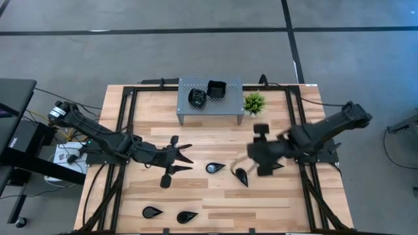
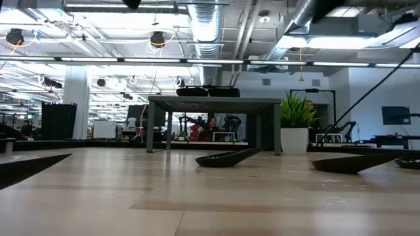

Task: Pick & Place Mini shaped plates
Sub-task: Put the black drop-shaped plate on the shelf, then stack the black drop-shaped plate on top of the black drop-shaped plate on the shelf

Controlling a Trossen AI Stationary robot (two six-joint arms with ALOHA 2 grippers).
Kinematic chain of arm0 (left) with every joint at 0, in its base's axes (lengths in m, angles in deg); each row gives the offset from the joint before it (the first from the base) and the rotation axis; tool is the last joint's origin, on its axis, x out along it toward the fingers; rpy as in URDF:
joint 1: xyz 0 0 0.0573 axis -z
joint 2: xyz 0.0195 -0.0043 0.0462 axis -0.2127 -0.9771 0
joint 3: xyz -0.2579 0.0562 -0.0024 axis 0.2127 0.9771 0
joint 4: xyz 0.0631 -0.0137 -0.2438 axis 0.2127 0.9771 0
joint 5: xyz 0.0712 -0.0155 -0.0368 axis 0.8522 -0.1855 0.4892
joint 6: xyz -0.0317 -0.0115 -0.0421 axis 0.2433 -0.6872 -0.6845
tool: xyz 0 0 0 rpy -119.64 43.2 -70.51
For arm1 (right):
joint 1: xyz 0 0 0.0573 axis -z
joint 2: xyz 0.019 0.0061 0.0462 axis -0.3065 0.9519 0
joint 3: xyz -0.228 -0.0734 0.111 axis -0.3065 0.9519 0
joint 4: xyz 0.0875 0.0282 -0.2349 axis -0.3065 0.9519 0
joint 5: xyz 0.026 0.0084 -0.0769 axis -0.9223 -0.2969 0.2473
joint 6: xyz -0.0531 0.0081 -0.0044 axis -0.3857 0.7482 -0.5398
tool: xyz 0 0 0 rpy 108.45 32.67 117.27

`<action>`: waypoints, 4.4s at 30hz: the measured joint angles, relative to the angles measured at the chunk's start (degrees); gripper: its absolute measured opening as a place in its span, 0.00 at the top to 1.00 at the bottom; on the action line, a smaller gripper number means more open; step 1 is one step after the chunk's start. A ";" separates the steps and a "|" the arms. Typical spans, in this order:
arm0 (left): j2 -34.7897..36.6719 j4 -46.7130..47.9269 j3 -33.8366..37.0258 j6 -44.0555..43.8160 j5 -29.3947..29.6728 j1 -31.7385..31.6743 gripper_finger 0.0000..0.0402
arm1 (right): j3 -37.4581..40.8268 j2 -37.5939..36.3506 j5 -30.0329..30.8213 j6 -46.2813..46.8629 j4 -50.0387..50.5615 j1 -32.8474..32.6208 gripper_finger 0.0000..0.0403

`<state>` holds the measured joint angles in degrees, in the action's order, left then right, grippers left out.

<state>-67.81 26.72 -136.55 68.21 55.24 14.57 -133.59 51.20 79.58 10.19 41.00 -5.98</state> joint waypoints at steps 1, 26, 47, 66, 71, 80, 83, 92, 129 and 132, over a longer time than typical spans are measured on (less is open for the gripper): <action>0.00 -1.50 1.14 -1.04 -0.02 0.00 0.77 | 4.23 -1.76 -0.08 1.25 -3.57 -1.95 0.71; 0.04 -6.73 6.88 -2.73 3.17 -1.11 0.77 | 31.32 7.16 -13.96 38.90 -10.88 -15.16 0.71; 0.04 -6.72 6.81 -2.72 3.17 -1.33 0.77 | 31.45 15.53 -11.66 33.55 -6.82 -11.63 0.71; 0.07 -6.72 6.79 -2.72 3.17 -1.33 0.77 | 29.16 4.46 -13.72 28.43 -7.09 -4.68 0.99; 0.07 -6.72 6.79 -2.71 3.18 -1.34 0.77 | 25.11 -1.70 0.66 19.64 -7.35 -0.33 0.99; 0.07 -6.74 6.79 -2.71 3.17 -1.35 0.77 | 20.90 -7.54 18.98 7.25 -24.65 14.91 1.00; 0.07 -6.74 6.79 -2.71 3.17 -1.33 0.77 | 20.30 -7.26 15.89 0.65 -29.99 21.08 1.00; 0.07 -6.69 6.79 -2.71 3.17 -1.34 0.77 | 20.40 0.85 9.42 -11.21 -39.98 35.42 1.00; 0.07 -7.57 9.24 -3.08 3.17 -1.20 0.77 | 5.94 10.71 2.00 -14.68 -24.13 38.33 0.81; 0.07 -7.62 9.24 -3.12 3.17 -1.20 0.77 | 5.93 7.10 1.53 -10.20 -20.75 34.36 0.81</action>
<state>-67.75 19.10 -127.31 65.08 58.42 13.37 -127.66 58.30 81.11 -0.01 20.24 28.38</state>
